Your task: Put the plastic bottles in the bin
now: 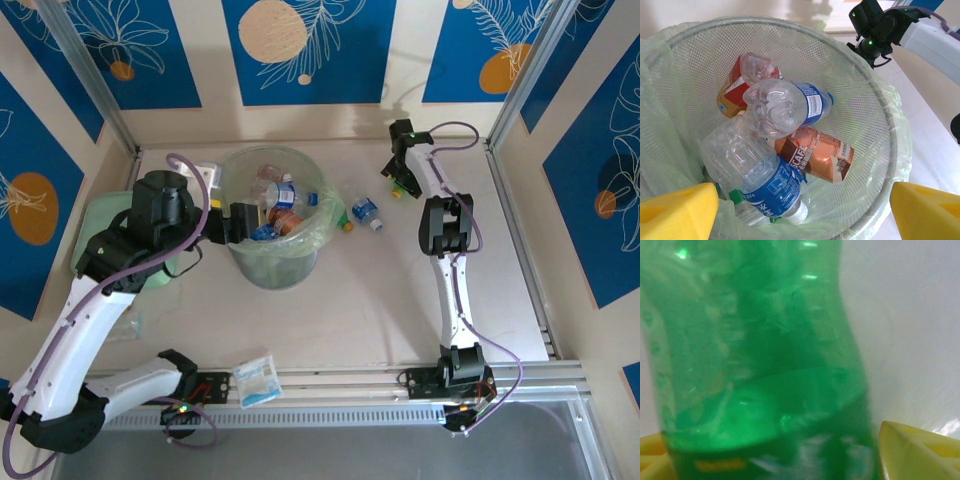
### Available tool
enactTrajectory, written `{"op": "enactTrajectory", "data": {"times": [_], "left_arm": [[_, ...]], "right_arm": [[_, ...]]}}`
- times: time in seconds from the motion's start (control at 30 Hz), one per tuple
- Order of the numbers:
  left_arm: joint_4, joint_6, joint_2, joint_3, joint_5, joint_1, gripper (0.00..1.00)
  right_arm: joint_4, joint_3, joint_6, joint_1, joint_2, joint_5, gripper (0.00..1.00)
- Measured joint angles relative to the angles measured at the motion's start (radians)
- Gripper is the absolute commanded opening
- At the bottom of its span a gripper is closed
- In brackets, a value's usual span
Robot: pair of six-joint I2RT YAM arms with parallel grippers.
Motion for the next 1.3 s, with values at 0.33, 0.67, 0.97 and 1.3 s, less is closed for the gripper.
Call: {"op": "enactTrajectory", "data": {"times": [0.33, 0.67, 0.97, 1.3], "left_arm": [[0.000, 0.000, -0.002, -0.037, -0.003, 0.000, 0.89], [0.000, -0.001, -0.032, -0.066, -0.004, 0.000, 0.89], [0.000, -0.009, -0.039, -0.067, -0.003, 0.000, 0.89], [0.003, -0.038, -0.031, -0.078, 0.019, 0.000, 0.89]], "right_arm": [[0.010, -0.036, -0.052, -0.009, -0.013, 0.006, 0.63], [0.121, -0.296, -0.069, 0.014, -0.154, 0.033, 0.61], [0.272, -0.748, -0.073, 0.095, -0.493, 0.042, 0.54], [0.386, -1.187, -0.064, 0.261, -0.966, 0.058, 0.54]]}}
